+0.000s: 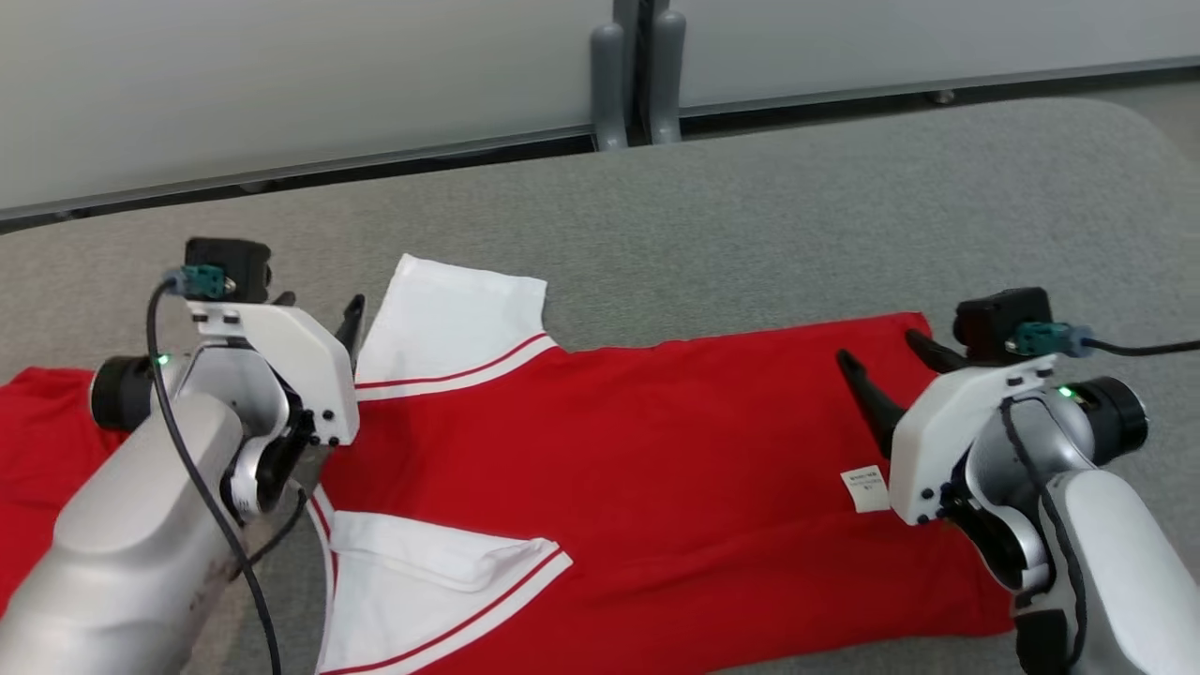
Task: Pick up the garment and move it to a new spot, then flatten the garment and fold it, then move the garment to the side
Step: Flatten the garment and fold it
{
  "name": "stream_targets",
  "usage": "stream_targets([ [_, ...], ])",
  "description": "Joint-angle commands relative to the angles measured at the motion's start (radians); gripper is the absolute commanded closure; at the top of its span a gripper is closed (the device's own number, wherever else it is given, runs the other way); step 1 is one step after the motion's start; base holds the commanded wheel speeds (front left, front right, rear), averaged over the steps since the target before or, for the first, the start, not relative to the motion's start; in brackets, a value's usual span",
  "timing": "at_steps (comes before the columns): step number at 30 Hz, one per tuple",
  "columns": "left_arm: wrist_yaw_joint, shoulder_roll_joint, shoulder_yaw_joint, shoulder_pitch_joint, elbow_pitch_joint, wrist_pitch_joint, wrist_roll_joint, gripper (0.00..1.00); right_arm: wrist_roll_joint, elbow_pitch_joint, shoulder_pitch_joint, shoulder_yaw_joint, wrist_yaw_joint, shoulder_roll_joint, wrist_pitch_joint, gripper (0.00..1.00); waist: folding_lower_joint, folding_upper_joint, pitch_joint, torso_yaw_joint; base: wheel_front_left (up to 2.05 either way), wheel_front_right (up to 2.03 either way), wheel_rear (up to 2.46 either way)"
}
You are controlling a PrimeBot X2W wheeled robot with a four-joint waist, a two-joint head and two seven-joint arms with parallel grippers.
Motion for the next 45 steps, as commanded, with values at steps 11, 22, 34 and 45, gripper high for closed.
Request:
stream_targets([
  [11, -0.102, -0.051, 0.022, -0.192, 0.345, 0.015, -0.03, 0.0, 0.062, 0.136, -0.162, 0.129, 0.0, 0.015, -0.083, 0.0, 0.0, 0.0, 0.085, -0.17, 0.0, 0.0, 0.0],
  [22, -0.114, -0.04, -0.005, -0.258, 0.506, 0.039, -0.007, 0.0, 0.083, 0.201, -0.222, 0.181, 0.0, 0.018, -0.129, 0.0, 0.0, 0.0, 0.102, -0.199, 0.0, 0.0, 0.0],
  [34, -0.127, -0.041, -0.032, -0.318, 0.586, 0.055, 0.014, 0.0, 0.102, 0.206, -0.264, 0.21, 0.0, 0.022, -0.144, 0.0, 0.0, 0.0, 0.146, -0.231, 0.0, 0.0, 0.0],
  [45, -0.139, -0.063, -0.039, -0.336, 0.63, 0.097, 0.003, 0.75, 0.085, 0.207, -0.278, 0.195, 0.0, 0.017, -0.135, 0.0, 0.0, 0.0, 0.17, -0.216, 0.0, 0.0, 0.0],
])
